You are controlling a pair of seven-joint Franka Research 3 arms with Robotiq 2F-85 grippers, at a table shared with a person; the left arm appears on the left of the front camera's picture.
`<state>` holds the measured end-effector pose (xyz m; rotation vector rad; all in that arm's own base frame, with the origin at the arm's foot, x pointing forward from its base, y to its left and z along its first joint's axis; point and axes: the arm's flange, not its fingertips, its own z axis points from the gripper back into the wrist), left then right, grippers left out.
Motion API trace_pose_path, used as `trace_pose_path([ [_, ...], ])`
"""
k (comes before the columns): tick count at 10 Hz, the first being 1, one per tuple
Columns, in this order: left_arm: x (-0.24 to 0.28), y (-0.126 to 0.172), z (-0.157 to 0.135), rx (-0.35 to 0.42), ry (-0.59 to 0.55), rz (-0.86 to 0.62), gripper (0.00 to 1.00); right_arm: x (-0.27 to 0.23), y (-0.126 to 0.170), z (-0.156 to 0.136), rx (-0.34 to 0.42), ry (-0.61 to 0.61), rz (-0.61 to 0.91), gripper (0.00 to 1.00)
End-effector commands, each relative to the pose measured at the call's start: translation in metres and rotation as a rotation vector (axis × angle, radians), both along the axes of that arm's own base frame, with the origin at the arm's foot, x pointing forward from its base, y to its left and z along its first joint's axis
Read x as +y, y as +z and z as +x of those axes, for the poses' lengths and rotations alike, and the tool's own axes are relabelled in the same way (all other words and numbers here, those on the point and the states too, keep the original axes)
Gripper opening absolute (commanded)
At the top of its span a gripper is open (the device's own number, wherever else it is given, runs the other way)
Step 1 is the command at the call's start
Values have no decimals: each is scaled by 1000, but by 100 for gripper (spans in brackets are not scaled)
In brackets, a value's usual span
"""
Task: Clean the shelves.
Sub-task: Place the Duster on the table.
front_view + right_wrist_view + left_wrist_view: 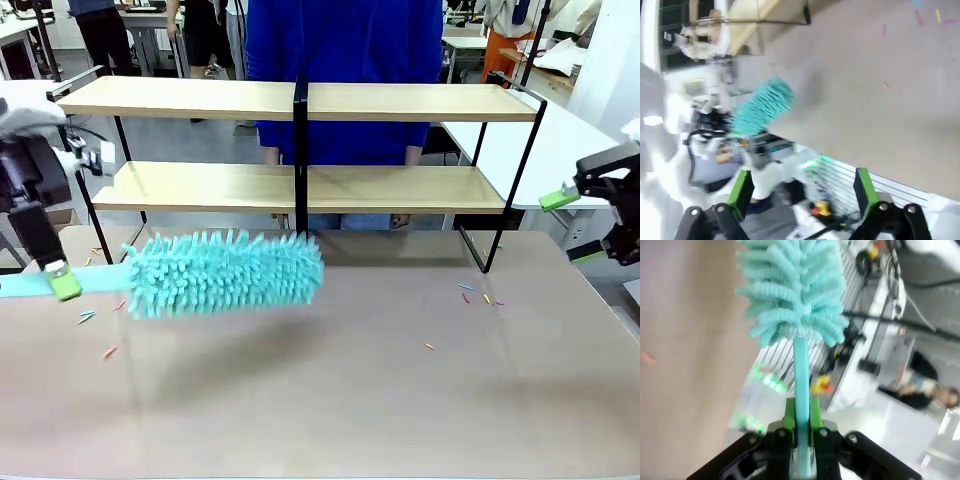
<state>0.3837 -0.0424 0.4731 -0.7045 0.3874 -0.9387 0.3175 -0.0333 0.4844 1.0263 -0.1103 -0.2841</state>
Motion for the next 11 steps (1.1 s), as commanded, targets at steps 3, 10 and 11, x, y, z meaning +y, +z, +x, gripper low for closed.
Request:
trace_pose_path([
  [3, 13, -11, 18, -3, -94, 45, 13, -18, -33, 13, 61, -42, 116, 100],
  [10, 47, -61, 51, -271, -282, -38, 13, -18, -33, 13, 61, -42, 116, 100],
  [11, 50, -59, 51, -284, -277, -36, 13, -18, -33, 13, 61, -42, 116, 100],
])
